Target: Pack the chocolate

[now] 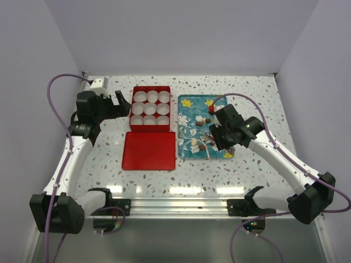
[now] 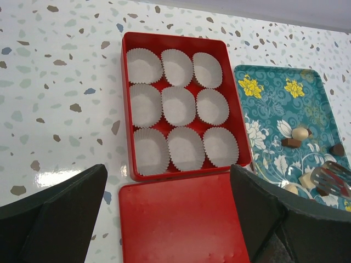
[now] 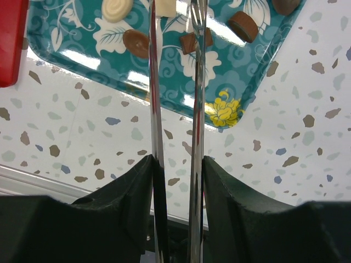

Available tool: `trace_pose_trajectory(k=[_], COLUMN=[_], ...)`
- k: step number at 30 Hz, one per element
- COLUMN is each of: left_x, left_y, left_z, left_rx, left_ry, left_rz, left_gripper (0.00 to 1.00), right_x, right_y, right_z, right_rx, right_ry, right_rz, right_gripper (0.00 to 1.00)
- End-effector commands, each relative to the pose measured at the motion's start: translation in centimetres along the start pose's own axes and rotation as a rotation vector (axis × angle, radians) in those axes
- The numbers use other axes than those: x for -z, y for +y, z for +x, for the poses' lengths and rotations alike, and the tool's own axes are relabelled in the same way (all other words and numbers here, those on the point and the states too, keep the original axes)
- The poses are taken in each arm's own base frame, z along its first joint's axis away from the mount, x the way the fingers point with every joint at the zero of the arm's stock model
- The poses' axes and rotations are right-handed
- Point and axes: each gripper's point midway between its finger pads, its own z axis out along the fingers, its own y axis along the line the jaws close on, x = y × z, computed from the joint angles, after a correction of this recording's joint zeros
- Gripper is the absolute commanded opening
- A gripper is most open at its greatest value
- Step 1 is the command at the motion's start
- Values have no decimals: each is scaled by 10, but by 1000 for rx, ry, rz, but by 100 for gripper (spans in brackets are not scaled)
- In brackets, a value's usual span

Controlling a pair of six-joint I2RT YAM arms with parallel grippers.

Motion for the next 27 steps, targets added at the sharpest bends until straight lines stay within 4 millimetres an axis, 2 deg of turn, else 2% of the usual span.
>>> trace_pose_trajectory(k=[1, 11, 25, 27], left_x=[7, 9, 6, 6], left_y=[-7, -7, -7, -7], left_z=[-12, -15, -16, -17], left_rx=[-2, -6, -6, -5], left_ry=[-48, -58, -53, -56], left_rz=[23, 20, 22, 22], left_gripper=[100, 100, 100, 100], right_x=[5, -5, -19, -20], right_y=[-5, 5, 7, 6], right_z=[-9, -11, 7, 8], right_rx=[14, 16, 34, 36], right_ry=[-35, -40, 16, 19], right_rz=[32, -17, -20, -16], right_gripper=[43, 46, 47, 45])
